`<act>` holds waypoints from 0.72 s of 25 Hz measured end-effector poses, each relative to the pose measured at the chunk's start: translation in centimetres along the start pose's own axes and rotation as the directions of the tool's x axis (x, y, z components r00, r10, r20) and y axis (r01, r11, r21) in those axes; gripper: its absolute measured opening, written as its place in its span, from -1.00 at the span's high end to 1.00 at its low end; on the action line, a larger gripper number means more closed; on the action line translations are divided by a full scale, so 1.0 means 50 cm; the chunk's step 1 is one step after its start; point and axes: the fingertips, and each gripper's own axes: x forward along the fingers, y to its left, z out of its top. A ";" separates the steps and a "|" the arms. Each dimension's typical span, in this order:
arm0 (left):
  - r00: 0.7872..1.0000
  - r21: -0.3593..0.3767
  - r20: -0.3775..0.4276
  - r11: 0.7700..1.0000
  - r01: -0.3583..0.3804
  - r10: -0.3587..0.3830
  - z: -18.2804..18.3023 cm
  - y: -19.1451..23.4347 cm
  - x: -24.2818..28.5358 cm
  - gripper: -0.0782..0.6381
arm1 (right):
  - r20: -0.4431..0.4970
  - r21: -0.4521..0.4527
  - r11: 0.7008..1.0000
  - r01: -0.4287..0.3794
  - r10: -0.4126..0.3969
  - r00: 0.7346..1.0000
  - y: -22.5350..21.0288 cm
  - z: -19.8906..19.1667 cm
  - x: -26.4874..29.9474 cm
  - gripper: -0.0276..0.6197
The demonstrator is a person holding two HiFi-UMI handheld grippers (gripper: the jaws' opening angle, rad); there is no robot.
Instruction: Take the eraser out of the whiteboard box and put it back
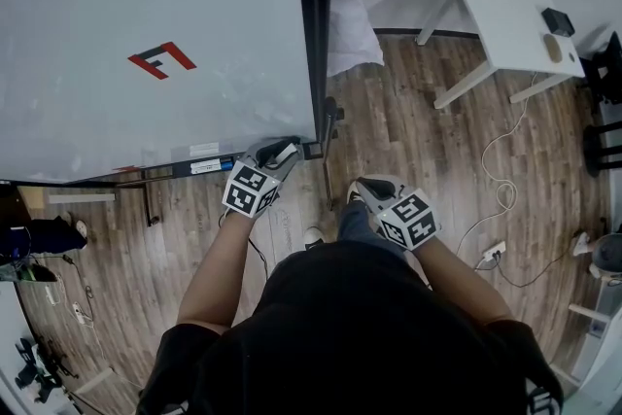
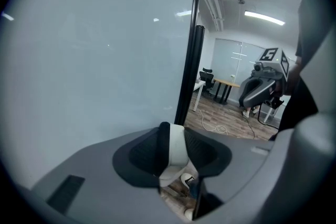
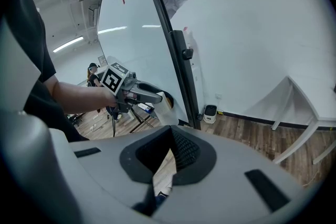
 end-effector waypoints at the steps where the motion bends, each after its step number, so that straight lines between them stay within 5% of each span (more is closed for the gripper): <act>1: 1.000 0.003 0.001 1.000 -0.001 0.001 0.003 -0.002 -0.002 0.34 | 0.001 -0.002 1.000 -0.001 0.001 1.000 0.002 0.000 -0.001 0.93; 18: 1.000 0.036 0.029 0.999 -0.007 0.006 0.055 -0.014 -0.047 0.34 | 0.028 -0.010 1.000 -0.002 0.002 1.000 0.014 0.011 -0.009 0.93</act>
